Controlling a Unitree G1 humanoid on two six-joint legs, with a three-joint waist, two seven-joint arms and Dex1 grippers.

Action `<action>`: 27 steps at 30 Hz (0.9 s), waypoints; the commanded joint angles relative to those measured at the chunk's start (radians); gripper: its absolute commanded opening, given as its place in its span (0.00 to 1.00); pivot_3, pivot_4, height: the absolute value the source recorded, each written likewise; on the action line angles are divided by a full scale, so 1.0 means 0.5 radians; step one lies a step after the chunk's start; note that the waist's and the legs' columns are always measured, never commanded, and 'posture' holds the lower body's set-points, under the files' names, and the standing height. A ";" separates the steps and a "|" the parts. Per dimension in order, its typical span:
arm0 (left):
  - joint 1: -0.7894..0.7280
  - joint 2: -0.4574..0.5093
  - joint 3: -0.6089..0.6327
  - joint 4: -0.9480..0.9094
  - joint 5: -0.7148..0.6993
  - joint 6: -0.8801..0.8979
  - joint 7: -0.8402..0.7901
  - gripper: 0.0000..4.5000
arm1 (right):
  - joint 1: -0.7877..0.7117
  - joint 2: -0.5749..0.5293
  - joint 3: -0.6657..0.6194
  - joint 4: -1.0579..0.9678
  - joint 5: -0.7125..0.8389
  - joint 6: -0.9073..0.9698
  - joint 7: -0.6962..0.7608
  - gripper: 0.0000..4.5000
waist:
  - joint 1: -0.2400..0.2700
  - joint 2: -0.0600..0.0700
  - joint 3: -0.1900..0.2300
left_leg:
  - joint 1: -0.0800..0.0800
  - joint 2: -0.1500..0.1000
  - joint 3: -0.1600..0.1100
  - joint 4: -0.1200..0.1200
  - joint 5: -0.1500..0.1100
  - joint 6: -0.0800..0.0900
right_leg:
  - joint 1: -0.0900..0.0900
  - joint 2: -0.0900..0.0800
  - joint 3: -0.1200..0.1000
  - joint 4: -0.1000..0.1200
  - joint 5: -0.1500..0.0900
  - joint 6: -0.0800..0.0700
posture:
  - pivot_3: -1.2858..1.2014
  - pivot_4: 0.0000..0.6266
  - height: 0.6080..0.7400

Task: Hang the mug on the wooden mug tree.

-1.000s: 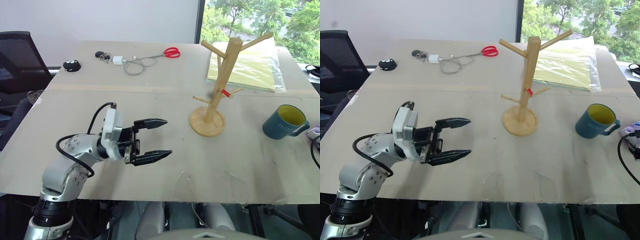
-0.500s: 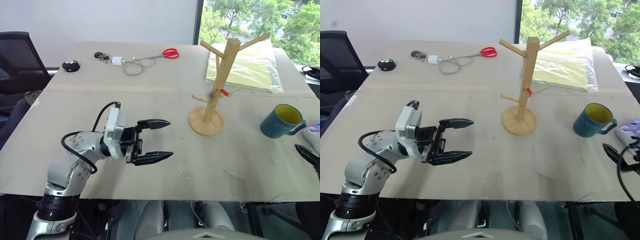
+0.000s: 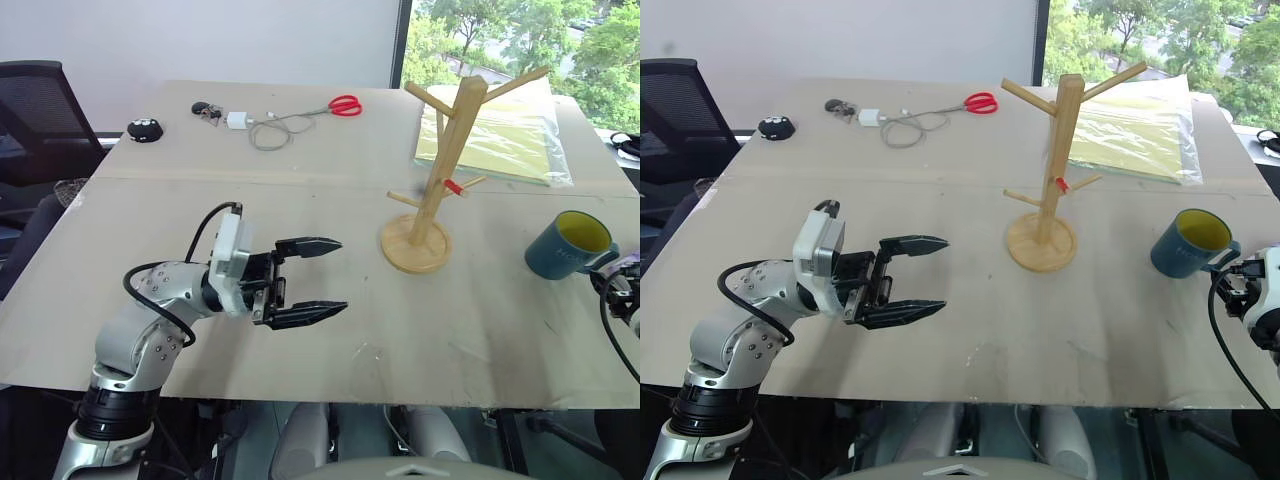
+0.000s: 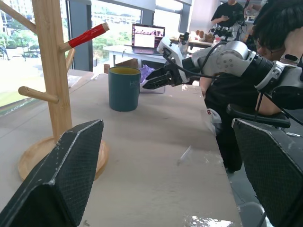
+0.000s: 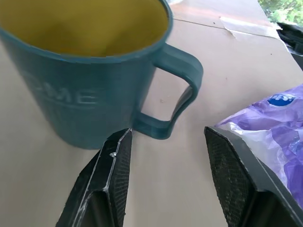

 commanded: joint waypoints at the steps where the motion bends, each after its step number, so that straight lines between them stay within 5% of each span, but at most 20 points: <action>1: -0.044 0.014 0.024 -0.077 -0.047 0.006 -0.007 1.00 | -0.068 -0.042 0.010 0.052 -0.021 -0.084 -0.021 0.53 | 0.000 0.000 0.000 | 0.000 0.000 0.000 0.000 0.000 0.000 | 0.000 0.000 0.000 0.000 0.000 0.000 | 0.52 0.24 1.00; 11: -0.037 0.031 0.046 -0.165 -0.127 0.079 0.003 1.00 | -0.318 -0.106 0.141 0.417 -0.096 -0.248 -0.031 0.53 | -0.007 0.000 0.000 | 0.000 0.000 0.002 0.000 0.000 -0.001 | 0.000 0.000 0.002 0.000 0.001 0.001 | 0.52 0.24 1.00; 14: -0.028 0.040 0.054 -0.185 -0.145 0.094 0.009 1.00 | -0.385 -0.122 0.181 0.556 -0.130 -0.321 -0.029 0.37 | -0.007 0.001 0.000 | 0.000 0.000 0.002 0.000 0.000 -0.001 | 0.000 0.001 0.002 0.000 0.001 0.001 | 0.52 0.24 1.00; 18: -0.029 0.043 0.061 -0.202 -0.171 0.112 0.025 1.00 | -0.409 -0.149 0.215 0.671 -0.142 -0.410 0.013 0.01 | -0.002 0.001 0.000 | 0.000 0.000 0.002 0.000 0.000 -0.001 | 0.000 0.001 0.002 0.000 0.001 0.001 | 0.52 0.24 1.00; 27: -0.003 -0.003 0.071 -0.252 -0.200 0.105 0.122 1.00 | -0.262 -0.165 0.138 0.400 0.034 -0.479 0.180 0.01 | -0.001 0.001 0.000 | 0.000 0.000 0.001 0.000 0.001 -0.002 | 0.001 0.001 0.002 0.000 0.002 0.003 | 0.52 0.24 1.00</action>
